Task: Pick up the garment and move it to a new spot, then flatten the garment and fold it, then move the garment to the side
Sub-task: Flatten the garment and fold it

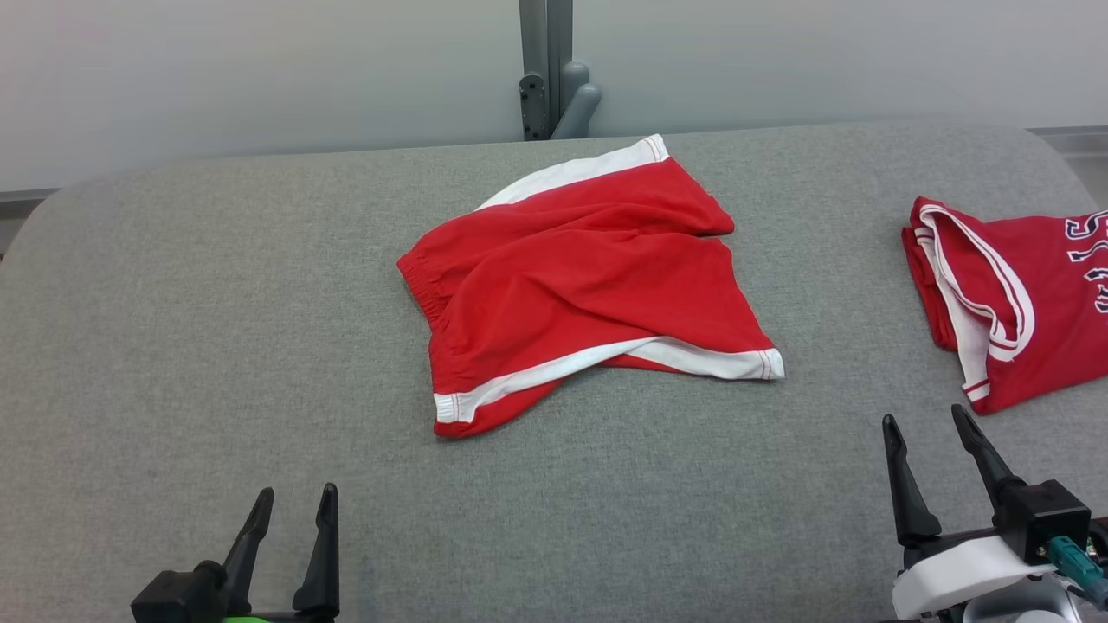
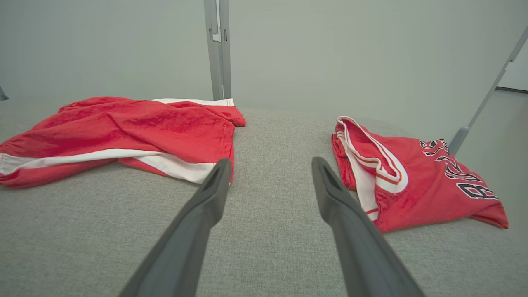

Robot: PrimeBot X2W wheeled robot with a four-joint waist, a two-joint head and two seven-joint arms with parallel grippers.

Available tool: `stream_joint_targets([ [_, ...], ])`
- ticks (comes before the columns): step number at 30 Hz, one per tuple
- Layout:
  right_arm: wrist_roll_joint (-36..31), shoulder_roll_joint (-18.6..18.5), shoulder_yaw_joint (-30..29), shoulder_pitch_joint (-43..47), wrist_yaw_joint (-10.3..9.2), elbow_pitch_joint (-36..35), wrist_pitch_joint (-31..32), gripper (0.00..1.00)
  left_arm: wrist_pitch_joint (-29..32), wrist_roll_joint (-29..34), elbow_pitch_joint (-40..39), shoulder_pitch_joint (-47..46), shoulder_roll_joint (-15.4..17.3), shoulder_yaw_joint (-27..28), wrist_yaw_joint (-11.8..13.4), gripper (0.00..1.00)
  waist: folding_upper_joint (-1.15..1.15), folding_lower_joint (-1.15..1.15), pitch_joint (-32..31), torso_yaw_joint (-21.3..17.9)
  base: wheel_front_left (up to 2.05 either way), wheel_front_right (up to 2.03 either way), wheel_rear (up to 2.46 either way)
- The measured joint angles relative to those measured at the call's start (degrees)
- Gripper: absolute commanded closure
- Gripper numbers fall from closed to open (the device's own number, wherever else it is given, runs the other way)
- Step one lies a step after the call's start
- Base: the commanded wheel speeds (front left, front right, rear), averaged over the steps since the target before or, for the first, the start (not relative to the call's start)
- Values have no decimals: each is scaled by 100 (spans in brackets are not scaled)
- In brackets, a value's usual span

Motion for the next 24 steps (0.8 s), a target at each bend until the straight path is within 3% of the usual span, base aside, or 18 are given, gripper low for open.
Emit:
stream_joint_targets([
  [10, 74, -89, 254, -220, -1, 146, 0, 0, 0, -107, 231, -100, 24, -246, 0, 0, 0, 0, -33, -40, 0, 0, 0],
  [16, 226, -565, 1061, -1390, 0, 1190, 0, 0, 0, -383, 1110, -1277, 210, -988, 0, 0, 0, 0, 343, -69, 0, 0, 0],
  [24, 482, -614, 1995, -2822, 0, 2750, 296, 0, 0, -1020, 2182, -2524, 220, -1981, -1, 0, 0, 0, 1001, -4, 0, 0, 0],
])
